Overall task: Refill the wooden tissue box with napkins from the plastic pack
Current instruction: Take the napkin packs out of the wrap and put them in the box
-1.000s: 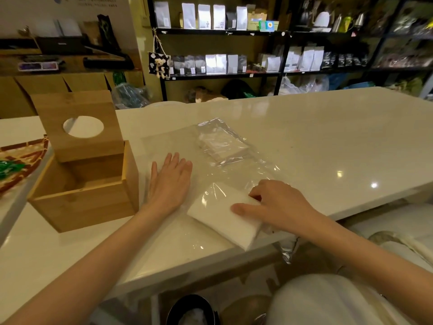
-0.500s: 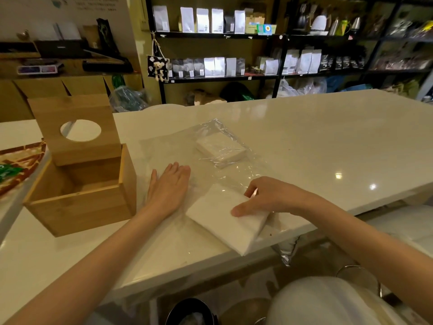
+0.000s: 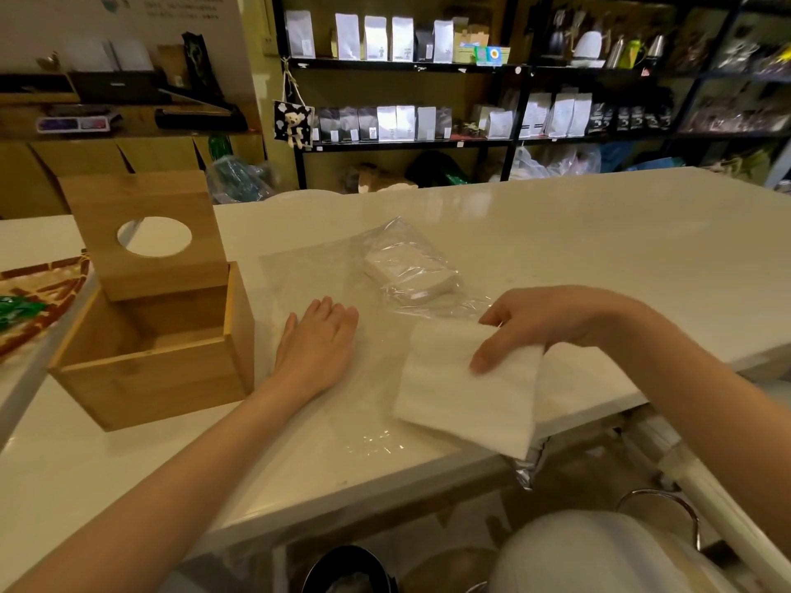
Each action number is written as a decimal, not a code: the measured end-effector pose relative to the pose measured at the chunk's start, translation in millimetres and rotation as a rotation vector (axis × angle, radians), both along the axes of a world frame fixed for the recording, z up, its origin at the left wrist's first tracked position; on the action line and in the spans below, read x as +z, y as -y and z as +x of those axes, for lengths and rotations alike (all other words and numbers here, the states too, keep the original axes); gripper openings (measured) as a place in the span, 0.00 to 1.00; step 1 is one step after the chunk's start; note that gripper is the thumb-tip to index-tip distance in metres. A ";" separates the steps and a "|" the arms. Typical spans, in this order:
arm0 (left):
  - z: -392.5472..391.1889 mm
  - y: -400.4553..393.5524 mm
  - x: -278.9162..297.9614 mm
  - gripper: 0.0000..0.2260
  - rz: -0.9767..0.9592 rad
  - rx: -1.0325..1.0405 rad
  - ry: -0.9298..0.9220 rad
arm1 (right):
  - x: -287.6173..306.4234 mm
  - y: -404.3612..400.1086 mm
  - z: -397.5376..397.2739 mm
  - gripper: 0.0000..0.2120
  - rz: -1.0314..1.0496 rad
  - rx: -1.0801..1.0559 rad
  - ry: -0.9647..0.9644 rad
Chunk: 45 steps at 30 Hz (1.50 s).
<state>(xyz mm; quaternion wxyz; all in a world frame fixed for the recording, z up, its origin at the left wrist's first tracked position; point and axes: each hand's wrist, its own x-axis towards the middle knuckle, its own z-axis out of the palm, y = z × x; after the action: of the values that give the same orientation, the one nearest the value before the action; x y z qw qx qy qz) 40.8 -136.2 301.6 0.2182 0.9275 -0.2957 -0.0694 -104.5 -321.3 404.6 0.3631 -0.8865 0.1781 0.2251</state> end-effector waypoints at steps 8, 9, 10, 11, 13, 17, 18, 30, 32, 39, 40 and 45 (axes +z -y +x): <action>2.7 -2.6 -3.2 0.16 0.143 -0.063 0.153 | 56.7 24.0 8.2 0.29 0.245 0.091 0.116; 3.2 -2.5 -2.7 0.18 0.108 -0.055 0.115 | 61.5 24.1 11.5 0.30 0.288 0.096 0.152; 3.3 -2.9 -1.9 0.19 0.057 -0.047 0.087 | 65.0 24.1 15.4 0.32 0.332 0.102 0.188; 2.5 -3.9 -1.8 0.20 -0.010 -0.044 0.066 | 67.4 23.0 19.7 0.33 0.372 0.106 0.216; -3.0 -6.8 3.0 0.23 -0.235 -0.083 0.037 | 69.0 17.8 30.5 0.30 0.437 0.113 0.259; -27.1 -15.6 45.7 0.14 -0.758 -0.121 -0.224 | 63.4 -0.5 60.1 0.30 0.478 0.117 0.305; -32.3 -18.9 60.7 0.15 -0.905 -0.102 -0.348 | 61.3 -5.7 68.4 0.28 0.483 0.116 0.302; -3.6 -117.0 142.4 0.16 -0.879 0.124 -0.651 | 64.1 -91.7 136.6 0.15 0.470 0.378 0.284; 6.4 -132.8 143.2 0.16 -0.793 0.123 -0.627 | 62.3 -109.0 146.6 0.16 0.435 0.401 0.284; 27.9 -172.6 130.4 0.10 -0.945 0.264 -0.609 | 36.6 -141.1 164.7 0.19 0.667 0.139 0.267; 29.8 -175.8 128.4 0.11 -0.954 0.285 -0.602 | 32.3 -143.5 164.6 0.21 0.678 0.109 0.258; 36.8 -183.0 116.0 0.13 -0.942 0.352 -0.510 | 19.2 -152.9 164.6 0.17 0.609 0.026 0.293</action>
<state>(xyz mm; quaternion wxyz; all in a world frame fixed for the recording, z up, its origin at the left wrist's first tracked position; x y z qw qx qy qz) 77.6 46.8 417.6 0.6816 0.7190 -0.0732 -0.1146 60.1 -168.4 423.8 0.6300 -0.7624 0.0373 0.1428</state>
